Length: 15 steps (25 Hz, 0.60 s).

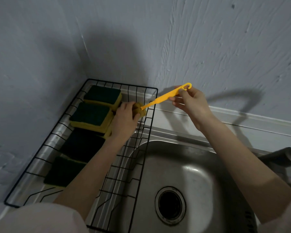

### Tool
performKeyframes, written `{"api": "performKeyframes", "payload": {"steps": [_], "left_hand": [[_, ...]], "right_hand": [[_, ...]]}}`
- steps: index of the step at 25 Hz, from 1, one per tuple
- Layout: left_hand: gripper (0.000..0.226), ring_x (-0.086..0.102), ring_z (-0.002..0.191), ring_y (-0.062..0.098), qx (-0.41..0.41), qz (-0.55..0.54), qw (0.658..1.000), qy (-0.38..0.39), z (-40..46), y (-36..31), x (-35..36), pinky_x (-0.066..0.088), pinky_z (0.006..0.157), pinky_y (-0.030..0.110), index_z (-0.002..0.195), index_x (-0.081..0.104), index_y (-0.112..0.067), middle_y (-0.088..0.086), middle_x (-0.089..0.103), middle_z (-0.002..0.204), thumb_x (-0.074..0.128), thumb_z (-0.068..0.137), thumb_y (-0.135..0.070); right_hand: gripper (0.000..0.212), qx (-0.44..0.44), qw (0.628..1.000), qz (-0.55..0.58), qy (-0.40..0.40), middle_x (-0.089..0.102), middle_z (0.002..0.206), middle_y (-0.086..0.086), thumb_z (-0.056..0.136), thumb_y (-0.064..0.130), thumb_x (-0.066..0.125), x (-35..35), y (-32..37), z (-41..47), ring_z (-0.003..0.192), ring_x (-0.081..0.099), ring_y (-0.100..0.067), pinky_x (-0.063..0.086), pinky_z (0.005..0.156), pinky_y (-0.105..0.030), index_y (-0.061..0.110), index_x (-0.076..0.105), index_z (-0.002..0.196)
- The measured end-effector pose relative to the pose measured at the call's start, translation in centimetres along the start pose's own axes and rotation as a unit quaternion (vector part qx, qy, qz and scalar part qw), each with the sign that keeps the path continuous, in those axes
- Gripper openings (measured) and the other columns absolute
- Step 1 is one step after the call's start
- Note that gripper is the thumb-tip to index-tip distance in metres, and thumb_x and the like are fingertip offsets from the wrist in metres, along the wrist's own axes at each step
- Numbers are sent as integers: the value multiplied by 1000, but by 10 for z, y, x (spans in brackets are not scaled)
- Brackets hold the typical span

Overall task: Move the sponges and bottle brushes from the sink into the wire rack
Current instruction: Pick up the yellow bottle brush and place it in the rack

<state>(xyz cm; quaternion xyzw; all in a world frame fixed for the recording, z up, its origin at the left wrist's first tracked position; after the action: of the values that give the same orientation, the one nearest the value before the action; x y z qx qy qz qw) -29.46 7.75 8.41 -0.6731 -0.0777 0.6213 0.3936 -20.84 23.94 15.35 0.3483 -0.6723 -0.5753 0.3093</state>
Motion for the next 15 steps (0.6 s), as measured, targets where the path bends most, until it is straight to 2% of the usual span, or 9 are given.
{"api": "performKeyframes", "payload": {"steps": [4,6,8,10,13,15], "left_hand": [[46,45,121,30,8,12,1000,15,2,-3,2,44,98,46,129,38,-12,14,44,134,53,86,-17],[49,45,121,29,17,6,1000,23,0,-7,-1,43,100,46,131,35,-11,14,44,134,53,86,-18],[52,43,123,29,20,1,1000,24,-6,-10,-6,40,102,47,133,32,-11,14,44,135,53,87,-19],[53,41,125,28,23,-8,999,25,-14,-15,-15,38,104,49,134,30,-11,13,43,137,53,87,-19],[48,45,121,27,44,-1,999,9,-29,-26,-32,38,104,46,131,36,-11,12,48,133,52,87,-18],[41,51,112,24,65,14,998,4,-44,-36,-45,43,97,42,127,43,-12,11,53,127,52,87,-18]], "right_hand": [[18,24,1000,-12,-4,61,82,0,94,15,39,-5,-9,0,74,62,-10,52,59,-12,13,56,88],[16,47,999,-22,-4,61,87,-1,93,14,40,-5,-13,-2,74,62,-11,52,61,-15,12,55,97],[22,83,996,-37,8,60,90,-2,92,13,41,-6,-18,-8,77,62,-14,50,66,-20,9,51,112],[29,104,992,-69,28,60,93,-2,91,12,43,-5,-20,-18,85,62,-18,50,71,-24,7,47,119],[34,90,985,-137,55,58,104,-6,91,16,46,-4,-14,-33,98,60,-23,46,87,-32,8,46,123],[37,61,973,-210,71,57,104,-6,90,19,47,-7,-9,-48,101,59,-23,41,85,-29,10,46,126]]}}
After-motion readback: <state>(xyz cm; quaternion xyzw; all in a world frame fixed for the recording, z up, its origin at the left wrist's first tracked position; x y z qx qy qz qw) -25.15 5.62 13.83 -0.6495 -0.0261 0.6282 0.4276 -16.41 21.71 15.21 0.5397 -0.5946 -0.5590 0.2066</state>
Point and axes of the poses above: each hand's wrist, its own z-axis towards the middle knuckle, its own x-axis out of the palm, y = z × x, the point moved 4 cm from there along z, towards the middle knuckle
